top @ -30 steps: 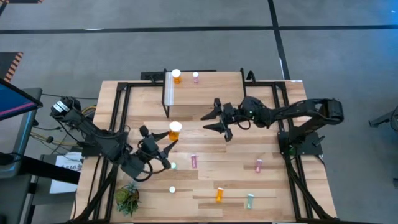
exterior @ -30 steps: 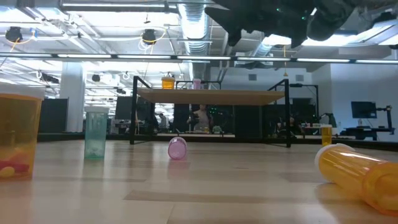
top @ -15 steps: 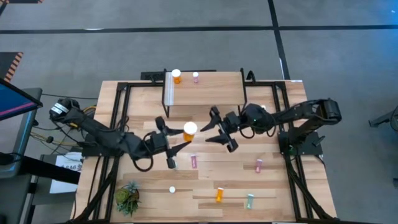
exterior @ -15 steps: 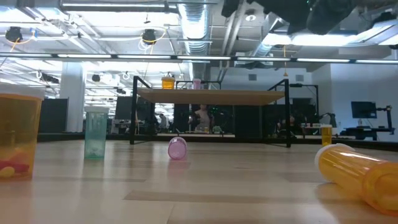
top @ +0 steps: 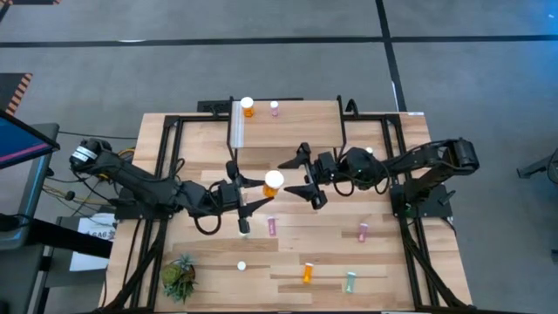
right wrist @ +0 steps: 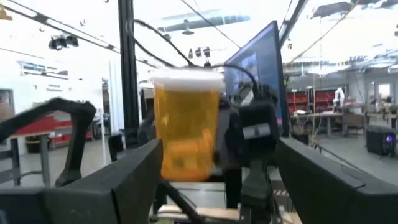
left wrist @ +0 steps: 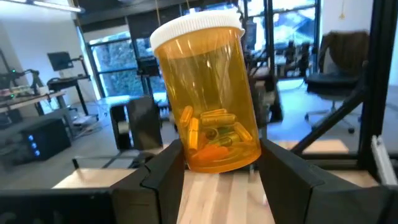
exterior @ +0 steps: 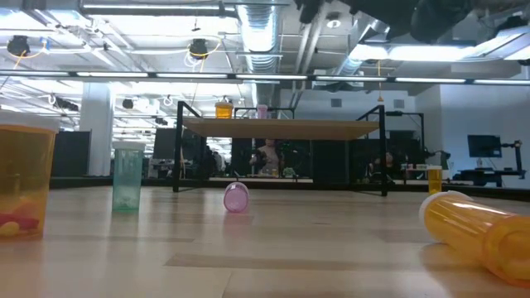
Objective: Pick and place medicine bottles onto shelf by color
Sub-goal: Put the large orange pill bottle on the shelf align with the other large orange pill bottle
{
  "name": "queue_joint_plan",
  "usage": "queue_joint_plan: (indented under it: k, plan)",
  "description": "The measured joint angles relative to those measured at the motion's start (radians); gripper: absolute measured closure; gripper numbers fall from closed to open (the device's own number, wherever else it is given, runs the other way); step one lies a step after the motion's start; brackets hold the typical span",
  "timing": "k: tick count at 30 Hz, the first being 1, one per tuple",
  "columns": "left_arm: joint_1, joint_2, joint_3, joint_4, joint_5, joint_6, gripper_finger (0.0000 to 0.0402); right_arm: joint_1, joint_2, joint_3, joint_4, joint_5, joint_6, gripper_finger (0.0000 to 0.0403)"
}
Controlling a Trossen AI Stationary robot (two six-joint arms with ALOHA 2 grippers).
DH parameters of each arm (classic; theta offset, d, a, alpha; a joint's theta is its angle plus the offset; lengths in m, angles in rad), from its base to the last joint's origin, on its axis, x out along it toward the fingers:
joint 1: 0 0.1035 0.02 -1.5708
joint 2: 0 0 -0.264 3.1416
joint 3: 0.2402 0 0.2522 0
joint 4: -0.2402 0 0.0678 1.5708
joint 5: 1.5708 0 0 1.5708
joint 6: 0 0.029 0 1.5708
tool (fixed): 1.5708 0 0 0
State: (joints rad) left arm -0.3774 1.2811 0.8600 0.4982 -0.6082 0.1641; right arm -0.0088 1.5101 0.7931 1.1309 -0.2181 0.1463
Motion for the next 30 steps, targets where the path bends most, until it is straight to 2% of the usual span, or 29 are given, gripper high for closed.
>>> queue_joint_plan:
  k: [10,16,30]
  plan:
    - [0.024,0.060,0.000,0.091,-0.023,0.017,0.0235,0.030,0.000,0.082,-0.189,0.011,-0.077,0.0060]
    - [0.024,0.065,0.001,0.101,-0.027,0.021,0.0235,0.028,0.000,0.082,-0.210,0.011,-0.076,0.0061]
    - [0.024,0.065,0.001,0.050,-0.027,-0.024,0.0235,0.028,0.000,0.082,-0.200,0.011,-0.078,0.0111]
